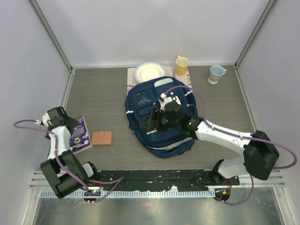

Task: Pack the student bag
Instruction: Pick up the book from the center of the board.

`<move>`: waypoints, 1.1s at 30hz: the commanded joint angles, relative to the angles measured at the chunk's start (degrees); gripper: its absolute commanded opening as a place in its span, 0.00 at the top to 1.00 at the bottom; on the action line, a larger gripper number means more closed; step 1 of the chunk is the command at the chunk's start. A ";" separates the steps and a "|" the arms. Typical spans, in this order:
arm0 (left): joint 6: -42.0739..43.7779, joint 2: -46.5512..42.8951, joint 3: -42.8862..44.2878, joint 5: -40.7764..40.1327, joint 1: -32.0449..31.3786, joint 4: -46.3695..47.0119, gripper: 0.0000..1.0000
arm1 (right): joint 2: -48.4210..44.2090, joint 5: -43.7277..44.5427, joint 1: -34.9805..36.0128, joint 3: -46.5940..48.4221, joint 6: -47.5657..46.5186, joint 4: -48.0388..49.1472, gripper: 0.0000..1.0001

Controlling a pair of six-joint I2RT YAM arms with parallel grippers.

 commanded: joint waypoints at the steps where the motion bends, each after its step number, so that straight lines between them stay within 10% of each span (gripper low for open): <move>1: 2.25 1.98 1.42 -4.23 0.59 3.40 0.00 | 1.42 -3.21 0.45 1.37 1.57 6.41 0.20; 14: 0.84 3.83 -1.83 -13.90 0.59 7.88 0.00 | 4.33 -4.79 0.71 1.46 3.42 9.14 0.20; 33: 3.66 12.80 -3.93 17.46 -0.90 15.52 0.12 | 21.37 -0.31 3.08 19.01 -2.20 4.13 0.20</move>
